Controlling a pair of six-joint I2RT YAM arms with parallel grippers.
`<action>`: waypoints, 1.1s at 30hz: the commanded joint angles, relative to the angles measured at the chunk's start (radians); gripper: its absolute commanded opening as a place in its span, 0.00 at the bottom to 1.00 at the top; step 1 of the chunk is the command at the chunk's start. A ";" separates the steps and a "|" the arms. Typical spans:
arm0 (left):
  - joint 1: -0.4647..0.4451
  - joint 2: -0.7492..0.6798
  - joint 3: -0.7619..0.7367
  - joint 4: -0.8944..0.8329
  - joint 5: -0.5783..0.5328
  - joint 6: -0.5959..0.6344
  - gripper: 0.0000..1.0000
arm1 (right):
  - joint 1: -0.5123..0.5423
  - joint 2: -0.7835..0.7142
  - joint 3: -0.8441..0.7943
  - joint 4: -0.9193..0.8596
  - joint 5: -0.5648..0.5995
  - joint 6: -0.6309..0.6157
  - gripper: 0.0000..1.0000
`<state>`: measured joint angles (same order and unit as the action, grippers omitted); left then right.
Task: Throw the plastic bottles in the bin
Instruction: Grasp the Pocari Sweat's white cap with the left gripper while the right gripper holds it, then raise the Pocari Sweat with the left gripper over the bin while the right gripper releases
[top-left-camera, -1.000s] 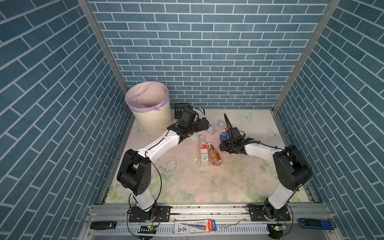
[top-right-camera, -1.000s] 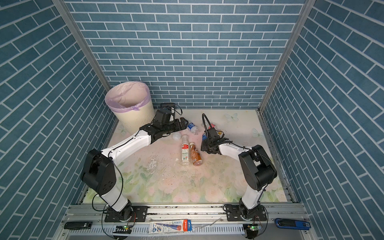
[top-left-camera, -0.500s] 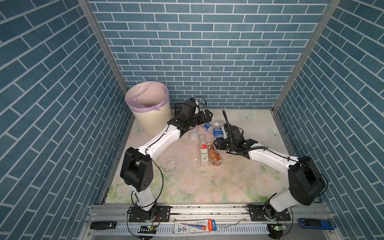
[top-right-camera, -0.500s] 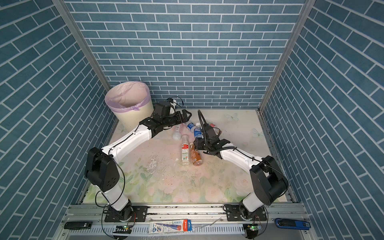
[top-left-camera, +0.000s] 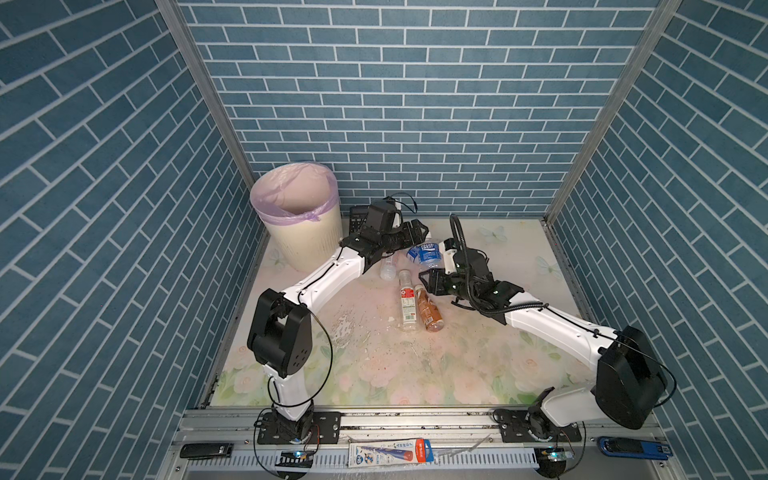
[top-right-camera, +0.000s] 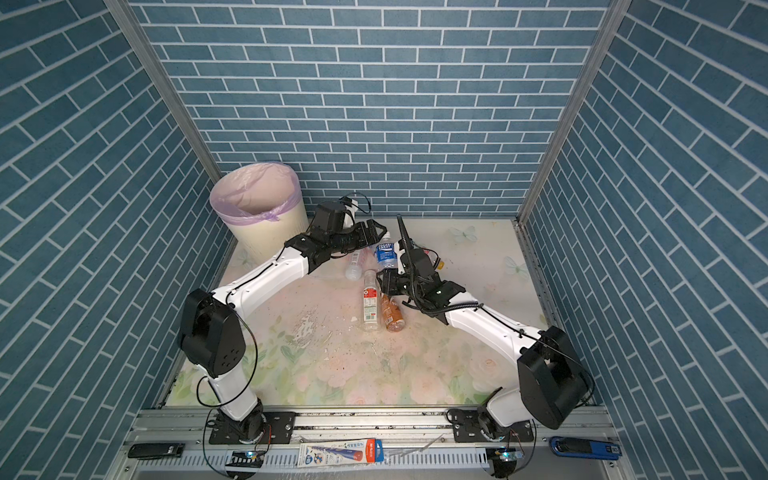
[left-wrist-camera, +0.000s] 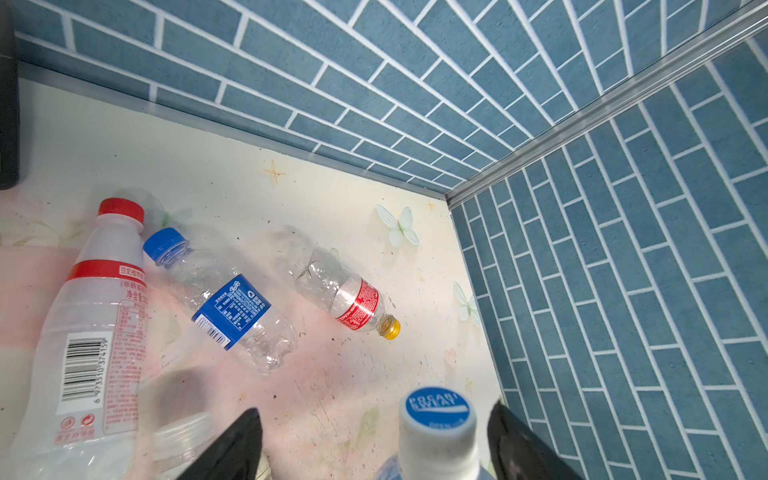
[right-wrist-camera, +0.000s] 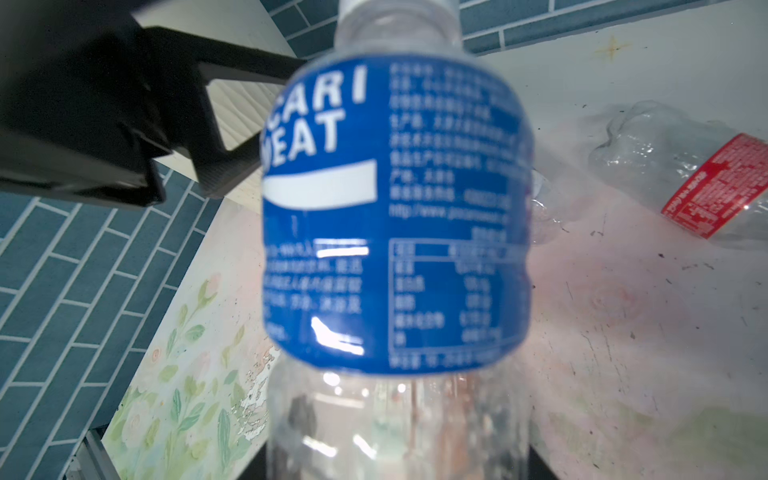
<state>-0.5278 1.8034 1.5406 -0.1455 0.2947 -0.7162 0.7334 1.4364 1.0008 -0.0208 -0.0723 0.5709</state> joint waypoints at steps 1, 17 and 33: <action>-0.014 0.004 0.035 0.017 0.019 0.013 0.81 | 0.009 -0.018 0.043 0.038 -0.011 -0.025 0.41; -0.025 0.060 0.059 0.019 0.037 0.027 0.56 | 0.012 -0.005 0.045 0.055 -0.054 -0.040 0.41; -0.026 0.053 0.092 -0.040 0.001 0.116 0.25 | 0.014 0.003 0.042 0.062 -0.071 -0.046 0.58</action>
<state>-0.5503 1.8481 1.6062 -0.1486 0.3317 -0.6998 0.7418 1.4483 1.0012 0.0078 -0.1261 0.5529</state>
